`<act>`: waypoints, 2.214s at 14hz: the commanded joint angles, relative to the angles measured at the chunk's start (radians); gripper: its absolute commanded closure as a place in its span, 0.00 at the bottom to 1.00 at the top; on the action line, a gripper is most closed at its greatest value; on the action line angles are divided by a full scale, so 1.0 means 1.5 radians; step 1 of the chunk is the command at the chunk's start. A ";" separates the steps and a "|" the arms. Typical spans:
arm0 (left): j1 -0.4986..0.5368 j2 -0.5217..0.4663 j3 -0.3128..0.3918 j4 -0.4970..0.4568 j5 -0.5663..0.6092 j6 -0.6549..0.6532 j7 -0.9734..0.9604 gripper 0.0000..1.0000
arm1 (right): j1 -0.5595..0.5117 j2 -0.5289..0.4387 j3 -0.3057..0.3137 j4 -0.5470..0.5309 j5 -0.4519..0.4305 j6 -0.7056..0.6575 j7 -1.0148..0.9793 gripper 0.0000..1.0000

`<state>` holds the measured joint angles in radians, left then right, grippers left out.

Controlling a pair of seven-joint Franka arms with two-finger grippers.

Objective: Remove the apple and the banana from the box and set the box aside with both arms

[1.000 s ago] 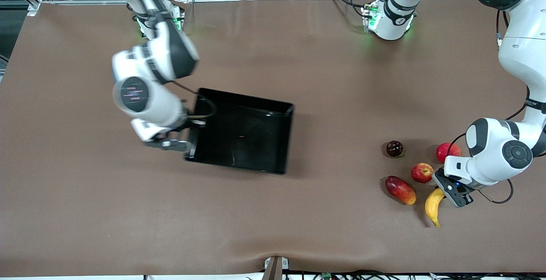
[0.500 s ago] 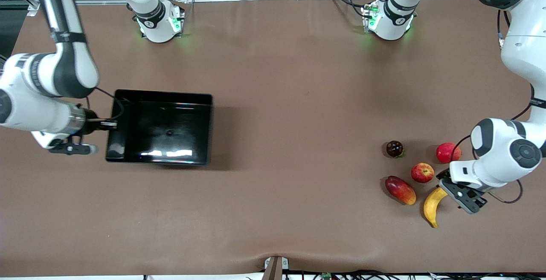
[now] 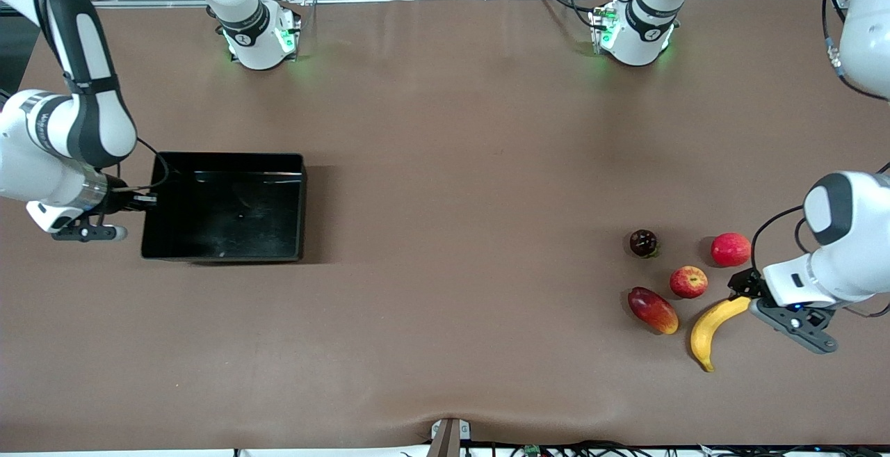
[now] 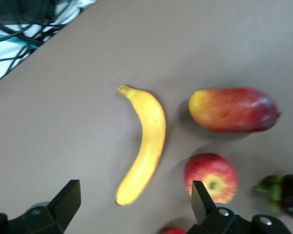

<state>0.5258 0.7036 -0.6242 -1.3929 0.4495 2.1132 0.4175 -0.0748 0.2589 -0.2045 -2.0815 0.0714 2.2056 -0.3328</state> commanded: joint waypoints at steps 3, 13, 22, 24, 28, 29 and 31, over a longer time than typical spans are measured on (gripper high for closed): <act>-0.026 -0.130 -0.028 -0.014 -0.004 -0.095 -0.176 0.00 | -0.041 0.056 0.005 -0.002 0.001 0.079 -0.053 1.00; -0.002 -0.331 -0.032 -0.015 -0.160 -0.330 -0.311 0.00 | 0.007 0.057 0.070 0.335 0.009 -0.277 -0.049 0.00; -0.172 -0.457 0.174 -0.086 -0.280 -0.366 -0.302 0.00 | 0.042 -0.060 0.140 0.496 -0.001 -0.472 -0.031 0.00; -0.254 -0.498 0.249 -0.134 -0.281 -0.368 -0.303 0.00 | 0.054 -0.127 0.139 0.441 -0.004 -0.484 0.058 0.00; -0.386 -0.545 0.387 -0.184 -0.281 -0.395 -0.302 0.00 | 0.082 -0.236 0.131 0.340 -0.010 -0.487 0.154 0.00; -0.388 -0.557 0.389 -0.191 -0.281 -0.403 -0.302 0.00 | 0.083 -0.242 0.127 0.337 -0.010 -0.502 0.155 0.00; -0.388 -0.609 0.394 -0.215 -0.279 -0.410 -0.302 0.00 | 0.083 -0.241 0.115 0.340 -0.010 -0.498 0.156 0.00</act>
<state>-0.0462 -0.1095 -0.0495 -1.6495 0.0447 1.5023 -0.0403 0.0417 -0.0781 -0.0077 -1.5355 0.0676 1.4444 -0.1174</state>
